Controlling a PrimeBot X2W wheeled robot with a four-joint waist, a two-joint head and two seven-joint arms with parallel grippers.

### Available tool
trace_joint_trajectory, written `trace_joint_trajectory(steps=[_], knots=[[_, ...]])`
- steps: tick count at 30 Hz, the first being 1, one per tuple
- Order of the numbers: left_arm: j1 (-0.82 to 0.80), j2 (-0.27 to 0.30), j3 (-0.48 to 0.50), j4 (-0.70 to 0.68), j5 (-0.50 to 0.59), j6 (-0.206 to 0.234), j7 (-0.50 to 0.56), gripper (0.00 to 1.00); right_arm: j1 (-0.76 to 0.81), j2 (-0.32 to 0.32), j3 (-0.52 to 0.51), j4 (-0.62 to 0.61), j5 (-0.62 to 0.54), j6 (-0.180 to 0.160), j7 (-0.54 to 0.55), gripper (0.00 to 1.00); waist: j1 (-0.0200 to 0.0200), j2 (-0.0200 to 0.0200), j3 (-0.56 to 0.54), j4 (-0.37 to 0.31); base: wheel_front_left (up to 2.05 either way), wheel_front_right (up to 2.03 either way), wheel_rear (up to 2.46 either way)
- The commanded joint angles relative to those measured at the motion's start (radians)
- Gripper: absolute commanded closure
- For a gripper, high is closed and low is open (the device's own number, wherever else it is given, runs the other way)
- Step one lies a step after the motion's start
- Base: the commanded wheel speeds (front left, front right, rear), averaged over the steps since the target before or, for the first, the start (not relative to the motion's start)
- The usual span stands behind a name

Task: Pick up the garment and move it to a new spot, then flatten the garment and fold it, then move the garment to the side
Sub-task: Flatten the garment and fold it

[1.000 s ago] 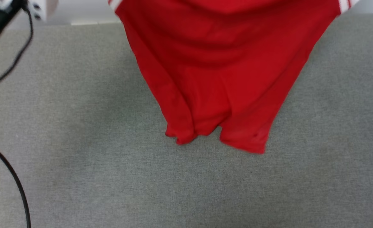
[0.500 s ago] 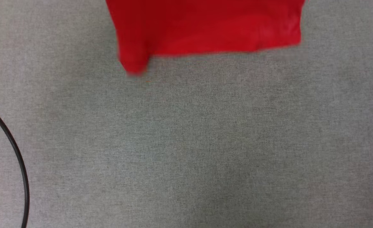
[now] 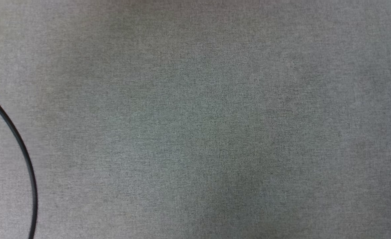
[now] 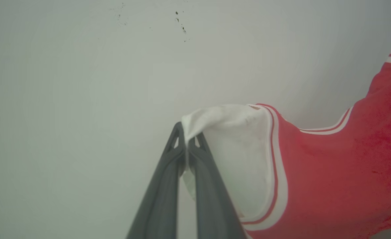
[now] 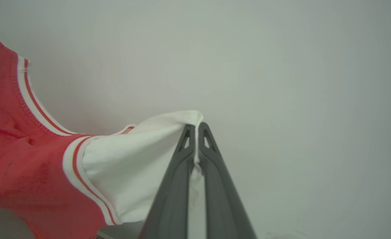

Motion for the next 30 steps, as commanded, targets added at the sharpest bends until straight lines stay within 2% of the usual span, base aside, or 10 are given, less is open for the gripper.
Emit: trace_joint_trajectory(steps=[1, 8, 16, 24, 30], knots=[[0.034, -0.002, -0.009, 0.014, -0.007, -0.003, -0.014, 1.00, 0.034, 0.007, 0.014, 0.017, 0.008, -0.001, -0.011, 1.00, -0.0001, 0.0000, 0.005, -0.003, 0.00, 0.00, 0.00], [0.170, -0.007, -0.042, 0.049, -0.059, -0.005, -0.097, 1.00, 0.155, 0.045, 0.085, 0.071, 0.069, -0.001, -0.088, 1.00, -0.0001, 0.0000, 0.004, -0.011, 0.00, 0.00, 0.00], [0.452, 0.044, -0.083, -0.013, -0.116, -0.004, -0.186, 1.00, 0.387, 0.057, 0.189, 0.061, 0.178, -0.001, -0.177, 1.00, -0.0001, 0.0000, -0.064, -0.017, 0.00, 0.00, 0.00], [0.821, 0.101, -0.090, -0.149, -0.205, 0.072, -0.234, 1.00, 0.651, 0.008, 0.320, -0.010, 0.287, -0.001, -0.232, 1.00, -0.0001, 0.0000, -0.163, -0.016, 0.00, 0.00, 0.00], [1.101, 0.170, -0.096, -0.309, -0.270, 0.170, -0.245, 1.00, 0.847, -0.069, 0.409, -0.091, 0.363, -0.001, -0.245, 1.00, -0.0001, 0.0000, -0.244, -0.020, 0.00, 0.00, 0.00]])
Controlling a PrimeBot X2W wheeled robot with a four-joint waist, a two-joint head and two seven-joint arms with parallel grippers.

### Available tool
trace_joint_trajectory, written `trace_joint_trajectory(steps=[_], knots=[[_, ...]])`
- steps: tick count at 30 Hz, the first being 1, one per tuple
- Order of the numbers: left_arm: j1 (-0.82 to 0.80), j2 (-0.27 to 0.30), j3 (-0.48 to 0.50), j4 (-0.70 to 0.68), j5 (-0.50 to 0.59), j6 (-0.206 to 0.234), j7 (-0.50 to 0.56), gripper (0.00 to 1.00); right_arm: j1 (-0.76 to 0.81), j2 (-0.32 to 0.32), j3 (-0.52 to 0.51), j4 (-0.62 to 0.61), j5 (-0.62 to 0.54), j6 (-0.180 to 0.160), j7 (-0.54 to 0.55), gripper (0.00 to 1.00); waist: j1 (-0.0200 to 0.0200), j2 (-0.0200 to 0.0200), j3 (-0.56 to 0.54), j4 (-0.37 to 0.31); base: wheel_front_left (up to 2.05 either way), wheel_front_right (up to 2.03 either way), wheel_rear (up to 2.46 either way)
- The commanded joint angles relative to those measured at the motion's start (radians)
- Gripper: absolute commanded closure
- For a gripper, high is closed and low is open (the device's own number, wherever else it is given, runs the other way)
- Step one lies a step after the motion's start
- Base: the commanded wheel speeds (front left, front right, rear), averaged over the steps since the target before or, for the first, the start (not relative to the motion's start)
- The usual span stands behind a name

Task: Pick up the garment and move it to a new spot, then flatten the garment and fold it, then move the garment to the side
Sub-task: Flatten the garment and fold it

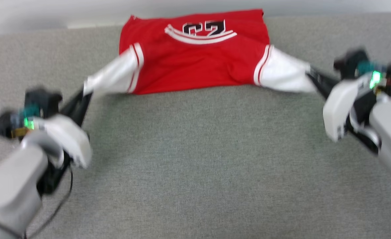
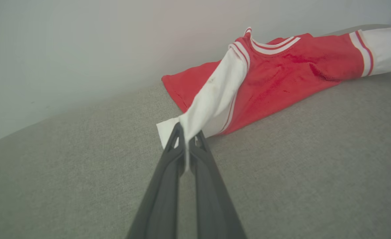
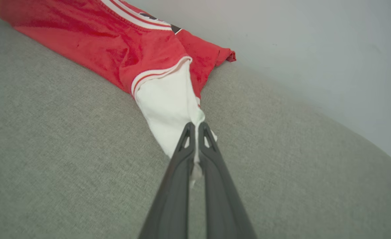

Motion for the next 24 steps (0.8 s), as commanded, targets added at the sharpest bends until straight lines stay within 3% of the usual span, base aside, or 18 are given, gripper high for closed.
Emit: trace_joint_trajectory(steps=[1, 5, 11, 19, 24], knots=[[0.069, 0.016, 0.006, -0.040, -0.025, 0.032, -0.006, 1.00, 0.053, -0.020, 0.014, -0.021, 0.021, -0.001, -0.003, 1.00, 0.0000, 0.0000, -0.042, -0.005, 0.00, 0.00, 0.00], [0.230, 0.081, 0.013, -0.130, -0.064, 0.103, -0.013, 1.00, 0.169, -0.070, 0.034, -0.064, 0.071, -0.001, -0.003, 1.00, 0.0000, 0.0000, -0.085, -0.016, 0.00, 0.00, 0.00], [0.415, 0.134, 0.007, -0.204, -0.106, 0.177, -0.021, 1.00, 0.312, -0.135, 0.037, -0.103, 0.110, -0.001, -0.008, 1.00, 0.0000, 0.0000, -0.141, -0.029, 0.00, 0.00, 0.00], [0.604, 0.163, 0.026, -0.293, -0.162, 0.271, -0.028, 1.00, 0.533, -0.226, -0.008, -0.201, 0.146, -0.001, -0.009, 1.00, 0.0000, 0.0000, -0.203, -0.022, 0.00, 0.00, 0.00], [0.692, 0.166, 0.038, -0.342, -0.191, 0.298, -0.031, 1.00, 0.649, -0.278, -0.031, -0.280, 0.139, -0.001, 0.026, 1.00, 0.0000, 0.0000, -0.225, -0.023, 0.00, 0.00, 0.00]])
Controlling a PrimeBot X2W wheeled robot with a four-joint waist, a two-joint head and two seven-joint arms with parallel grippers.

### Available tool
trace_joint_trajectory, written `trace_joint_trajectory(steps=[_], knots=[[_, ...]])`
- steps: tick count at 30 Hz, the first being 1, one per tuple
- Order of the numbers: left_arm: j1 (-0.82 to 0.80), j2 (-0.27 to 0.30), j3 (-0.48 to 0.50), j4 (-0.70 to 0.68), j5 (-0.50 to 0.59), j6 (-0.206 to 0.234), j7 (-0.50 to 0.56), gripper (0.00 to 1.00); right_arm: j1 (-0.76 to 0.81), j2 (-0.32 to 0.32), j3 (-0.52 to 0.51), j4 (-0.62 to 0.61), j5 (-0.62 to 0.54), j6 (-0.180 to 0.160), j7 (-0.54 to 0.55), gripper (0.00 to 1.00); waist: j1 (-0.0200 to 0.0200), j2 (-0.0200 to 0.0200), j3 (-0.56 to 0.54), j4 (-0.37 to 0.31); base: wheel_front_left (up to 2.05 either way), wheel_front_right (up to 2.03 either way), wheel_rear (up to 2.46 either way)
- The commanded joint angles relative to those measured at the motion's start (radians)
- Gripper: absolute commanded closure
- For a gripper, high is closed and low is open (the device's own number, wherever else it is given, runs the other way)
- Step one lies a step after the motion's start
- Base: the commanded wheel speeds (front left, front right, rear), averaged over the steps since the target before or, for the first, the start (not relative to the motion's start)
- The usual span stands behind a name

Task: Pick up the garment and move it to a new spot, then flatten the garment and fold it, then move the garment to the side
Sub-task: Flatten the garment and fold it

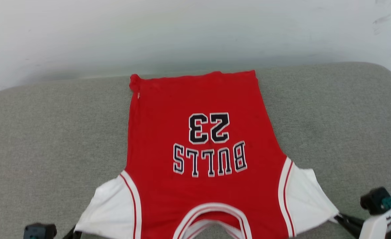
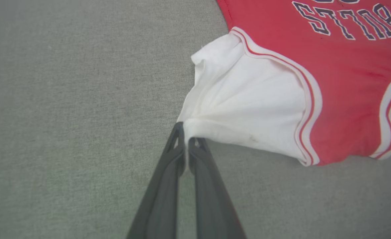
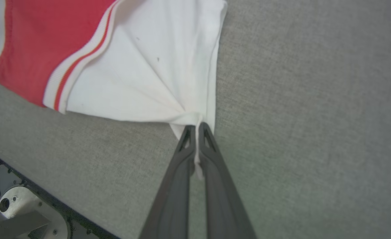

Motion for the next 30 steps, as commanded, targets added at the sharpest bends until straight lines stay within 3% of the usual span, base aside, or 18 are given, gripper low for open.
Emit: trace_joint_trajectory(steps=[1, 6, 11, 12, 13, 14, 23, 26, 30], knots=[[0.022, 0.012, 0.000, -0.004, 0.000, 0.008, -0.006, 1.00, 0.029, -0.014, -0.004, -0.013, -0.007, -0.001, 0.011, 1.00, 0.0002, 0.0000, -0.005, -0.002, 0.00, 0.00, 0.00], [0.108, 0.036, 0.007, -0.056, -0.011, 0.043, -0.007, 1.00, 0.141, -0.072, -0.043, -0.122, -0.015, -0.001, 0.091, 1.00, 0.0002, 0.0000, -0.016, -0.008, 0.00, 0.00, 0.00], [0.141, 0.052, 0.003, -0.114, 0.000, 0.070, -0.007, 1.00, 0.201, -0.089, -0.110, -0.189, -0.040, -0.001, 0.170, 1.00, 0.0002, 0.0000, -0.011, -0.002, 0.00, 0.00, 0.00], [0.135, 0.052, 0.004, -0.125, 0.008, 0.080, -0.007, 1.00, 0.207, -0.083, -0.128, -0.199, -0.042, -0.001, 0.192, 0.82, 0.0002, 0.0000, -0.007, 0.000, 0.00, 0.00, 0.00], [0.128, 0.046, 0.004, -0.135, 0.011, 0.085, -0.007, 1.00, 0.210, -0.074, -0.150, -0.211, -0.043, -0.001, 0.210, 0.22, 0.0002, 0.0000, -0.004, 0.003, 0.00, 0.00, 0.00], [0.120, 0.037, 0.003, -0.147, 0.014, 0.089, -0.004, 1.00, 0.205, -0.067, -0.180, -0.223, -0.052, -0.001, 0.226, 0.00, 0.0002, 0.0000, 0.000, 0.005, 0.00, 0.00, 0.00], [0.018, 0.019, 0.016, -0.198, 0.081, 0.113, 0.003, 1.00, 0.066, -0.073, -0.538, -0.413, -0.151, -0.001, 0.312, 0.00, 0.0002, 0.0000, 0.082, 0.031, 0.00, 0.00, 0.00], [-0.013, 0.014, 0.027, -0.221, 0.102, 0.121, 0.001, 1.00, -0.026, -0.038, -0.653, -0.472, -0.204, -0.001, 0.353, 0.00, 0.0002, 0.0000, 0.136, 0.047, 0.00, 0.00, 0.00], [-0.046, 0.007, 0.044, -0.254, 0.135, 0.134, -0.001, 1.00, -0.197, 0.010, -0.723, -0.498, -0.237, -0.001, 0.450, 0.00, 0.0002, 0.0000, 0.216, 0.075, 0.00, 0.00, 0.00]])
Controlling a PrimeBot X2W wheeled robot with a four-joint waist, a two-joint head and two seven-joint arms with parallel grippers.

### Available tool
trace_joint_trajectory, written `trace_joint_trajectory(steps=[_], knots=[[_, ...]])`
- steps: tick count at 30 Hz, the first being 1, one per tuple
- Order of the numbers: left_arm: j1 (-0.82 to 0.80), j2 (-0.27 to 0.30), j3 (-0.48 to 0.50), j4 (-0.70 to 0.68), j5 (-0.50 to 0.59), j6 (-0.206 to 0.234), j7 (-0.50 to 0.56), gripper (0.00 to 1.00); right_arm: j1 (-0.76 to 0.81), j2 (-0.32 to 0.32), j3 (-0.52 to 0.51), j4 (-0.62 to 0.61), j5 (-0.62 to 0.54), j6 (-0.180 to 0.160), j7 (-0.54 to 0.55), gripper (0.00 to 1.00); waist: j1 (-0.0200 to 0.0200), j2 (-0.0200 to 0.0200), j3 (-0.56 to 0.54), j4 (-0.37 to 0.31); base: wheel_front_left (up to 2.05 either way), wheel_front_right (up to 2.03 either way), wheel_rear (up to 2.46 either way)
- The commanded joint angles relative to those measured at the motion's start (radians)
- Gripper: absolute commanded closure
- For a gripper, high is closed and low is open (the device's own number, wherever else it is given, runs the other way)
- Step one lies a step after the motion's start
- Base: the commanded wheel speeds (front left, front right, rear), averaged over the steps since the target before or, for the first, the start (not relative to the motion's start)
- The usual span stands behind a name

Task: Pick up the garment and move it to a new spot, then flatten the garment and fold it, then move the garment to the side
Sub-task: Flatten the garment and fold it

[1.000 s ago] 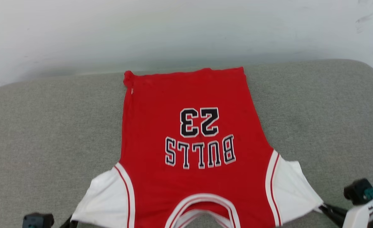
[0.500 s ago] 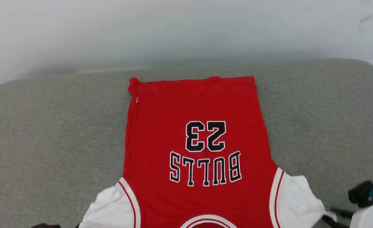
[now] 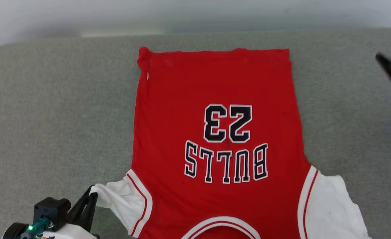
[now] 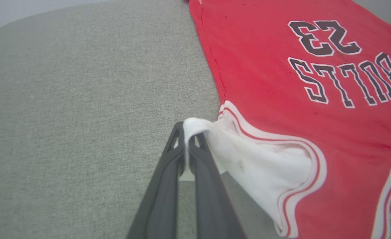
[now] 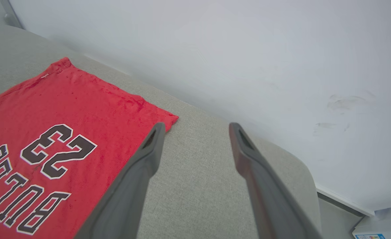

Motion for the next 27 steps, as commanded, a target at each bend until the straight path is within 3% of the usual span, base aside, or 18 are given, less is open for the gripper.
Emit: trace_joint_trajectory(steps=[1, 2, 5, 11, 15, 20, 27], knots=[[-0.023, -0.007, 0.009, -0.009, 0.015, 0.004, -0.004, 1.00, -0.059, 0.010, 0.000, 0.005, -0.006, -0.001, 0.032, 0.00, -0.0001, 0.0000, 0.069, 0.035, 0.00, 0.00, 0.00], [-0.051, -0.019, 0.013, -0.024, 0.041, -0.002, -0.005, 1.00, -0.207, 0.014, 0.048, 0.034, 0.005, -0.001, 0.155, 0.00, -0.0001, 0.0000, 0.131, 0.068, 0.00, 0.00, 0.00], [-0.086, -0.036, 0.014, -0.028, 0.067, -0.009, -0.006, 1.00, -0.364, 0.015, 0.123, 0.089, 0.015, -0.001, 0.286, 0.00, -0.0001, 0.0000, 0.188, 0.101, 0.00, 0.00, 0.00], [-0.147, -0.080, 0.015, -0.027, 0.114, -0.027, -0.008, 1.00, -0.612, 0.030, 0.261, 0.232, 0.072, -0.001, 0.591, 0.00, -0.0001, 0.0000, 0.285, 0.158, 0.00, 0.00, 0.00], [-0.188, -0.107, 0.016, -0.029, 0.146, -0.044, -0.008, 1.00, -0.731, 0.072, 0.278, 0.352, 0.058, -0.001, 0.760, 0.00, -0.0001, 0.0000, 0.347, 0.196, 0.00, 0.00, 0.00], [-0.224, -0.140, 0.023, -0.034, 0.177, -0.055, -0.009, 1.00, -0.793, 0.138, 0.230, 0.480, -0.009, -0.001, 0.846, 0.00, -0.0001, 0.0000, 0.416, 0.236, 0.00, 0.00, 0.00], [-0.243, -0.172, 0.033, -0.034, 0.215, -0.067, -0.007, 1.00, -0.720, 0.204, 0.162, 0.573, -0.072, -0.001, 0.838, 0.00, -0.0001, 0.0000, 0.470, 0.266, 0.00, 0.00, 0.00]])
